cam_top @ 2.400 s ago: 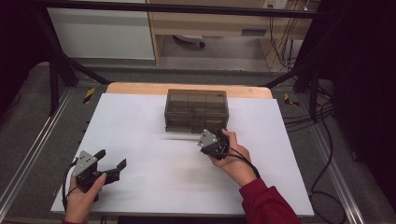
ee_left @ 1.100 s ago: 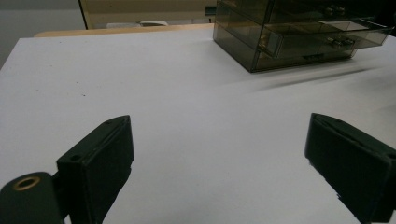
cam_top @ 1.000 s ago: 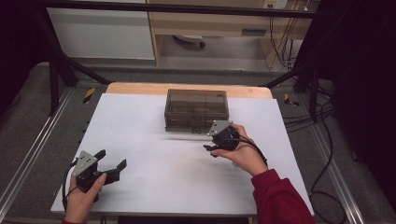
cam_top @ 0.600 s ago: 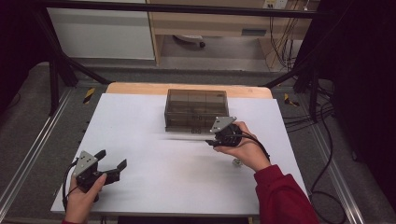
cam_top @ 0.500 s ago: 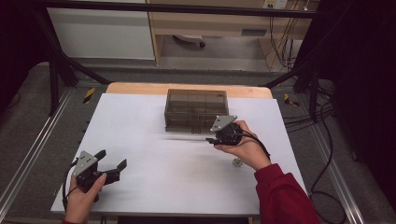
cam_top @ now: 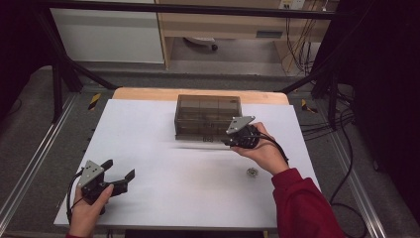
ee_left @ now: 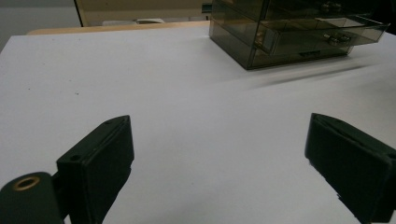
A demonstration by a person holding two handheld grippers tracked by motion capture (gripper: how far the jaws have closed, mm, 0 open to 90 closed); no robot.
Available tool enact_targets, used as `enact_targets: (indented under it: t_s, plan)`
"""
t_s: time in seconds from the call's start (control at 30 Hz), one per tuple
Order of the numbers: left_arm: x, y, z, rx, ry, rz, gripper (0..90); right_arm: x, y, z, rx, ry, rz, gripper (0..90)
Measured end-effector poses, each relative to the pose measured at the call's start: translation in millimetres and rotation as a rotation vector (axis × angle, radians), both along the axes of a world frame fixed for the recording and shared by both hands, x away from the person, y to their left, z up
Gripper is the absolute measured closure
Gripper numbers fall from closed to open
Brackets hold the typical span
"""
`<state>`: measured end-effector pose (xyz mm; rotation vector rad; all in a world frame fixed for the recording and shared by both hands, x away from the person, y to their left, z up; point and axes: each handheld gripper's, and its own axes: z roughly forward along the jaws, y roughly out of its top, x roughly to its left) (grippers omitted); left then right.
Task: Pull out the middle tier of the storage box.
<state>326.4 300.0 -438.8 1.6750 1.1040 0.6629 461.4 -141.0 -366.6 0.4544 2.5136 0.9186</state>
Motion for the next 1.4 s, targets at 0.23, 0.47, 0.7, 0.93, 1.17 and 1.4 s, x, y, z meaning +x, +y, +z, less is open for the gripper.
enact_targets:
  t_s: [0.23,0.47,0.7,0.93,1.17,1.4]
  plan:
    - [0.4,0.2,-0.4,0.001,0.005,-0.002,8.3,4.1,-2.0,1.7,0.005,0.008,-0.006,68.2]
    - [-0.1,0.4,0.0,-0.002,0.000,0.004,8.2,8.7,-1.6,6.4,-0.003,0.003,0.005,69.1]
    - [0.4,0.1,-0.4,0.009,0.004,0.001,8.3,13.8,-5.8,6.4,-0.023,0.002,0.020,71.1]
    - [0.1,-0.1,-0.2,0.011,0.001,0.004,8.2,15.1,-8.9,7.0,-0.007,-0.002,0.025,71.2]
    - [0.6,0.7,-0.5,0.003,0.005,0.004,8.3,19.7,-10.2,8.2,-0.009,0.005,0.033,71.5]
    - [1.7,1.5,-1.7,-0.006,0.011,0.007,8.3,23.0,-9.2,4.1,-0.003,0.021,0.045,70.5]
